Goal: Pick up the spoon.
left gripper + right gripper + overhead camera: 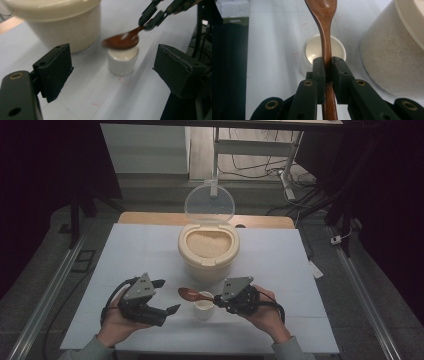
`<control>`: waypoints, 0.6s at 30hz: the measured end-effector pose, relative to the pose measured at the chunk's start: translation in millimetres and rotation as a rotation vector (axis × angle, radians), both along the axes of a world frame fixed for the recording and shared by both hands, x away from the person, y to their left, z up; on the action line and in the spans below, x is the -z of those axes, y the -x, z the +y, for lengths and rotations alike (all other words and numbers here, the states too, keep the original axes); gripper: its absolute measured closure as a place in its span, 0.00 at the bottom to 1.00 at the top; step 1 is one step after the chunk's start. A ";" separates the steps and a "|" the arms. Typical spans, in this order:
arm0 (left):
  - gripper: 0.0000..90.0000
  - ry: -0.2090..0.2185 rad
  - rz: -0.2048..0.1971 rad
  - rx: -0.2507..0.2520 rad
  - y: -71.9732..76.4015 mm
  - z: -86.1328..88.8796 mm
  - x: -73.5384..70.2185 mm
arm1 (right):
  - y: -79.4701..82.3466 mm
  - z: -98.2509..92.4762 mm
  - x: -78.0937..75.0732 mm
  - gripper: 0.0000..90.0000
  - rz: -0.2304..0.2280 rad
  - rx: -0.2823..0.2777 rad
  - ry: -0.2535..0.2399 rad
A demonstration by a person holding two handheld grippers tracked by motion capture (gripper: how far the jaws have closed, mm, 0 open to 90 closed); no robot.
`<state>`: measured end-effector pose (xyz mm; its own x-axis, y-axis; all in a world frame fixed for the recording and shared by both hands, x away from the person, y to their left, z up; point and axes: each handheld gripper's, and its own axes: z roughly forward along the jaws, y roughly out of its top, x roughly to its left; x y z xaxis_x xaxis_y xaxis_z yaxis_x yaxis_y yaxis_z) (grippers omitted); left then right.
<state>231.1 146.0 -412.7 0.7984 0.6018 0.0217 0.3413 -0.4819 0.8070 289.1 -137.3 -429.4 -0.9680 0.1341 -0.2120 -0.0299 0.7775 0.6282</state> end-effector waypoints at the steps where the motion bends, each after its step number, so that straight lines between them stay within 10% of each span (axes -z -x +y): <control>1: 0.17 -0.012 -0.001 0.010 -0.8 -4.1 -2.3 | 1.8 2.3 -1.0 0.90 -0.008 -0.004 0.013; 18: 0.35 -0.197 0.208 0.203 -48.8 -61.8 -15.0 | 8.8 9.9 0.9 0.90 -0.077 -0.053 0.050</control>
